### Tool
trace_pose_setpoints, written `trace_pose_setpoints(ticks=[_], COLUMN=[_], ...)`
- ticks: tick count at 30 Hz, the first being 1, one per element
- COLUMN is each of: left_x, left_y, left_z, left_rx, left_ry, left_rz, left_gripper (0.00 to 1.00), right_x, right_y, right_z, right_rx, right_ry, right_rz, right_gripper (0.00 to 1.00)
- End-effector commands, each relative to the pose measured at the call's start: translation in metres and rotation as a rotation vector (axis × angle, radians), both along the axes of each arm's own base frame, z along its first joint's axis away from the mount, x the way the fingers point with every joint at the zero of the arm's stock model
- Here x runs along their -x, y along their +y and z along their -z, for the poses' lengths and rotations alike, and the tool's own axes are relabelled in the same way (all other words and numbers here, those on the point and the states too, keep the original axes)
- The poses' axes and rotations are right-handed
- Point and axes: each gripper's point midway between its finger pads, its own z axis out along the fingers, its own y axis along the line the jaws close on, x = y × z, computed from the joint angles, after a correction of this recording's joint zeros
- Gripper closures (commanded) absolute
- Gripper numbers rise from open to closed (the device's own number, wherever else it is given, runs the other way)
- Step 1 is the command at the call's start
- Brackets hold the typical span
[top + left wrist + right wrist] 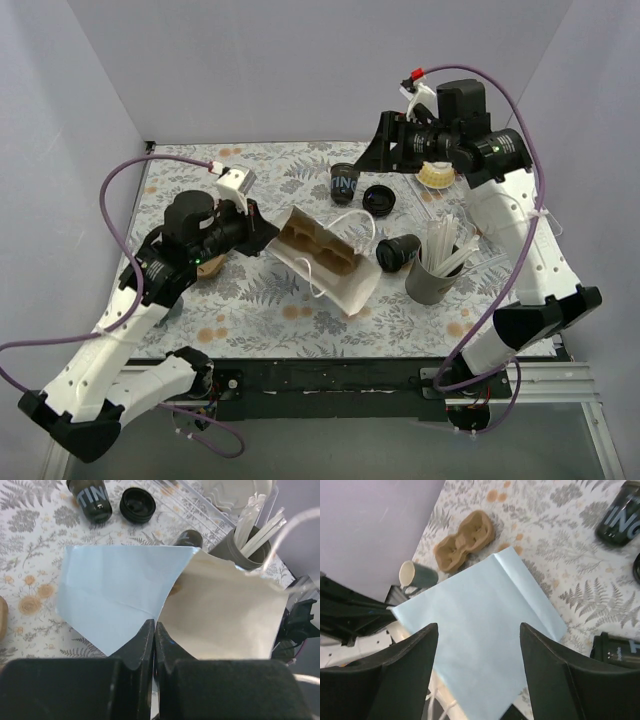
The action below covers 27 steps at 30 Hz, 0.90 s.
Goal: Pack the takeout coffee
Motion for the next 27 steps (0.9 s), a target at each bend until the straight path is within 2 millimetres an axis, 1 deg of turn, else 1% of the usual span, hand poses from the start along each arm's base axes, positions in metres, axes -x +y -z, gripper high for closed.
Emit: trace_pose_setpoints(ticks=[1, 2, 3, 4, 7, 9, 10, 11, 12, 13, 14, 16, 17, 18, 19, 21, 22, 23, 24, 25, 26, 27], left_x=[-0.002, 0.002, 0.003, 0.003, 0.005, 0.003, 0.002, 0.002, 0.001, 0.001, 0.002, 0.002, 0.003, 0.005, 0.007, 0.007, 0.005, 0.004, 0.004, 0.005, 0.006, 0.006], left_y=[0.001, 0.004, 0.003, 0.002, 0.001, 0.003, 0.003, 0.004, 0.004, 0.004, 0.004, 0.005, 0.004, 0.003, 0.004, 0.007, 0.010, 0.011, 0.011, 0.011, 0.011, 0.011], left_z=[-0.024, -0.029, -0.030, -0.024, -0.018, -0.014, -0.012, -0.015, -0.012, -0.011, -0.013, -0.007, -0.006, -0.003, -0.004, 0.002, 0.003, 0.005, 0.007, 0.008, 0.006, 0.005], left_rx=[0.098, 0.111, 0.114, 0.107, 0.108, 0.099, 0.097, 0.103, 0.096, 0.096, 0.106, 0.106, 0.110, 0.126, 0.139, 0.145, 0.140, 0.139, 0.138, 0.142, 0.149, 0.155], left_ry=[-0.172, -0.202, -0.217, -0.212, -0.197, -0.176, -0.162, -0.154, -0.134, -0.120, -0.102, -0.063, -0.048, -0.024, -0.020, 0.010, 0.014, 0.023, 0.032, 0.035, 0.029, 0.022], left_rz=[-0.003, 0.001, 0.009, 0.015, 0.024, 0.005, -0.004, -0.012, -0.019, -0.025, -0.032, -0.050, -0.053, -0.056, -0.060, -0.093, -0.117, -0.129, -0.131, -0.130, -0.129, -0.130], left_gripper=[1.00, 1.00, 1.00, 1.00, 1.00, 1.00, 1.00, 1.00, 1.00, 1.00, 1.00, 1.00, 1.00, 1.00, 1.00, 1.00, 1.00, 1.00, 1.00, 1.00, 1.00, 1.00], right_x=[-0.003, -0.004, -0.004, -0.004, -0.007, -0.011, -0.009, -0.010, -0.012, -0.011, -0.014, -0.013, -0.012, -0.009, -0.006, 0.001, 0.008, 0.014, 0.019, 0.023, 0.032, 0.038], right_y=[-0.021, -0.022, -0.028, -0.031, -0.039, -0.043, -0.044, -0.045, -0.044, -0.045, -0.045, -0.042, -0.040, -0.033, -0.030, -0.024, -0.024, -0.025, -0.026, -0.025, -0.028, -0.028], right_z=[-0.025, -0.029, -0.028, -0.028, -0.025, -0.017, -0.014, -0.011, -0.005, -0.006, -0.004, -0.007, -0.014, -0.016, -0.017, -0.018, -0.015, -0.017, -0.013, -0.013, -0.016, -0.004], right_rx=[-0.009, -0.016, -0.005, 0.001, 0.033, 0.061, 0.074, 0.091, 0.108, 0.121, 0.134, 0.130, 0.122, 0.101, 0.089, 0.064, 0.059, 0.052, 0.052, 0.050, 0.045, 0.056], right_ry=[-0.143, -0.168, -0.176, -0.181, -0.195, -0.174, -0.161, -0.159, -0.144, -0.137, -0.135, -0.140, -0.161, -0.157, -0.154, -0.110, -0.063, -0.056, -0.035, -0.039, -0.061, -0.038], right_rz=[0.138, 0.148, 0.178, 0.191, 0.226, 0.242, 0.237, 0.232, 0.226, 0.220, 0.214, 0.188, 0.174, 0.130, 0.105, 0.079, 0.082, 0.085, 0.081, 0.073, 0.062, 0.043], right_gripper=[0.26, 0.26, 0.26, 0.26, 0.27, 0.27, 0.28, 0.29, 0.30, 0.33, 0.35, 0.39, 0.40, 0.41, 0.41, 0.41, 0.41, 0.40, 0.39, 0.39, 0.38, 0.37])
